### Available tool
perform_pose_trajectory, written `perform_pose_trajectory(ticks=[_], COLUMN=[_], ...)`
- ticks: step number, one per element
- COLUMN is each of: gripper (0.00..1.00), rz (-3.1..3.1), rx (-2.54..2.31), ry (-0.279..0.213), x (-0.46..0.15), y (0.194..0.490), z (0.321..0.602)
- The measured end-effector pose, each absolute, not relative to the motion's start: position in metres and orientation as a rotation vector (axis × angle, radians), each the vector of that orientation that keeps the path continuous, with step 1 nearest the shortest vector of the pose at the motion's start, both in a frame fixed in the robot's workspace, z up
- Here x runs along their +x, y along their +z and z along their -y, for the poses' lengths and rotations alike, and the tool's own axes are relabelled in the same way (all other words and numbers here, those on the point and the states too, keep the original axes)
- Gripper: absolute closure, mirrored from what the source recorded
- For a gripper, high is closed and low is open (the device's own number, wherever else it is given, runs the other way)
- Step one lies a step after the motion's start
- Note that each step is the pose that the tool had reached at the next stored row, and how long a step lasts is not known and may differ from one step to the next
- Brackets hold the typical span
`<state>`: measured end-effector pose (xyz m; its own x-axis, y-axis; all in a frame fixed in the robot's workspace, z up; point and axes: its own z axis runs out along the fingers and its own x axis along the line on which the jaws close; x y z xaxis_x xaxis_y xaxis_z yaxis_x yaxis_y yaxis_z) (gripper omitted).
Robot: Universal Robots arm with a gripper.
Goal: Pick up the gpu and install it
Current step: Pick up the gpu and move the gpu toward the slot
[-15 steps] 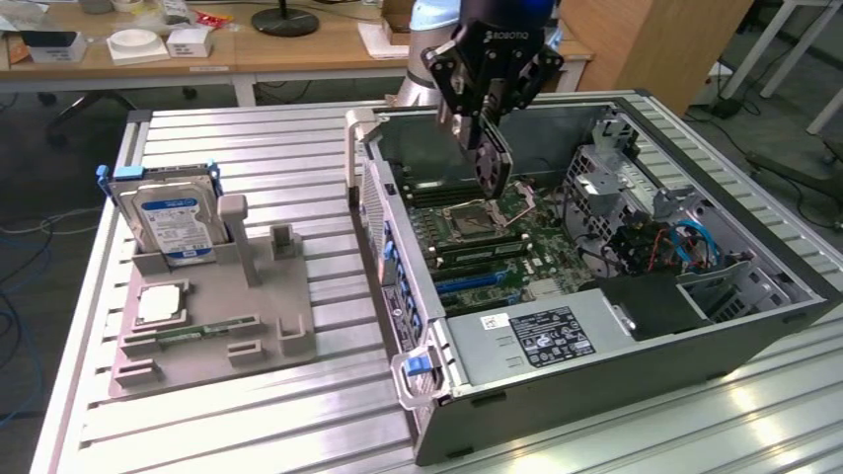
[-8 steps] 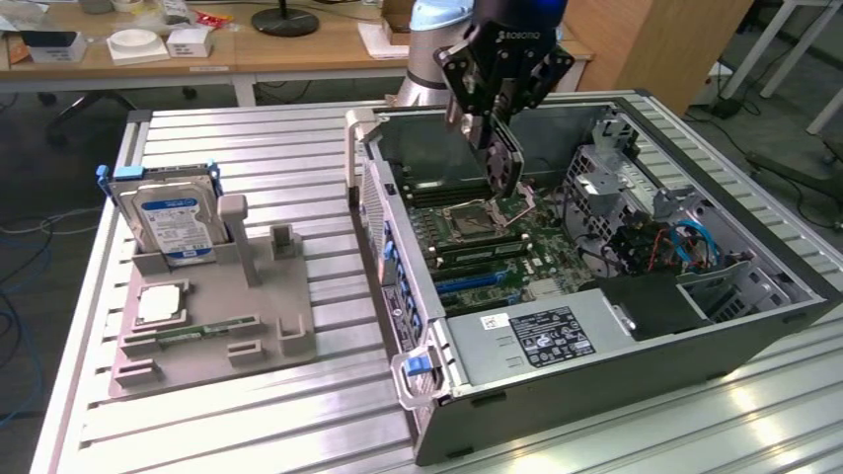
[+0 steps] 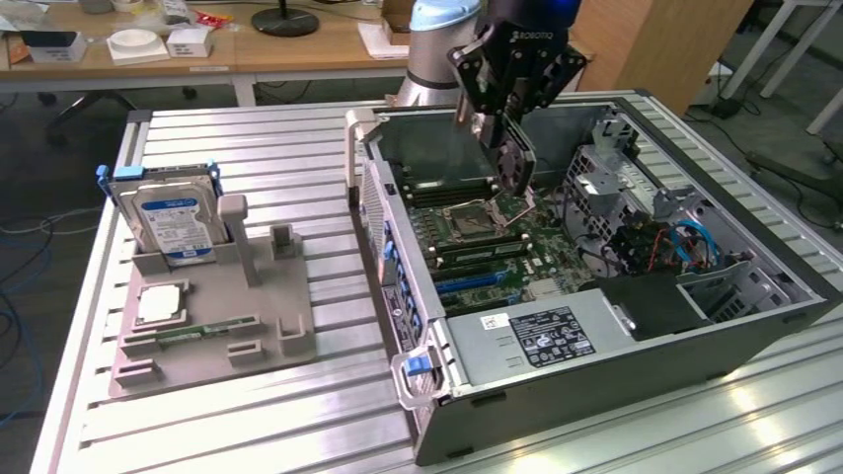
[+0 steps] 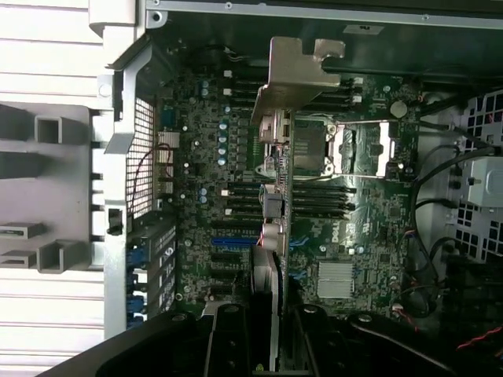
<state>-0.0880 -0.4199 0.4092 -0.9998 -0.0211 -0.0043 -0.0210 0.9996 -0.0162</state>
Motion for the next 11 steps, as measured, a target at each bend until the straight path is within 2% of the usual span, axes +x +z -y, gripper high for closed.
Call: perform_pose_trajectory(ticks=[11], gripper=[0.73], rz=[-3.137], rx=[-0.033], ry=[-0.025], x=[-0.065], y=[0.409], z=[0.420])
